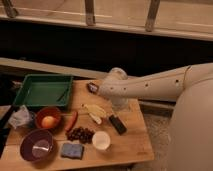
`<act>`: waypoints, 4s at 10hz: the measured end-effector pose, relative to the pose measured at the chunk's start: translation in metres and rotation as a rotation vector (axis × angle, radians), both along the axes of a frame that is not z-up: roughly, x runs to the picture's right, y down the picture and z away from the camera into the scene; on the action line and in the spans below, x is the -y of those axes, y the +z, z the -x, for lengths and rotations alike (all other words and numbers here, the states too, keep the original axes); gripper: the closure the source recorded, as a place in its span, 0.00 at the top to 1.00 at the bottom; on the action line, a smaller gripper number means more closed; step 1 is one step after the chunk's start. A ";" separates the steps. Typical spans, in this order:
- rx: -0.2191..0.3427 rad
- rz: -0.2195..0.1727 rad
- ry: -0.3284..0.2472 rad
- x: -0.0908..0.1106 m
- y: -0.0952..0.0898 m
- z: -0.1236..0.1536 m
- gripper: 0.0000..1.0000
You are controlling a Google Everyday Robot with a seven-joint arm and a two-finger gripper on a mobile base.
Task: Wipe table surface with eraser
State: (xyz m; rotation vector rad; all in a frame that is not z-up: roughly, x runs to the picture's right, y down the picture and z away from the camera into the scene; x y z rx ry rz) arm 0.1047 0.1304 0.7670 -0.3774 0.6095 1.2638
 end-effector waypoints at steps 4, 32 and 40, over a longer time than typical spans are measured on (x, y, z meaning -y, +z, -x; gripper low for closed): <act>0.086 0.121 0.099 -0.029 0.034 -0.008 0.62; 0.072 0.200 0.063 0.001 0.073 -0.016 0.14; 0.044 0.288 -0.007 -0.072 0.038 -0.032 0.14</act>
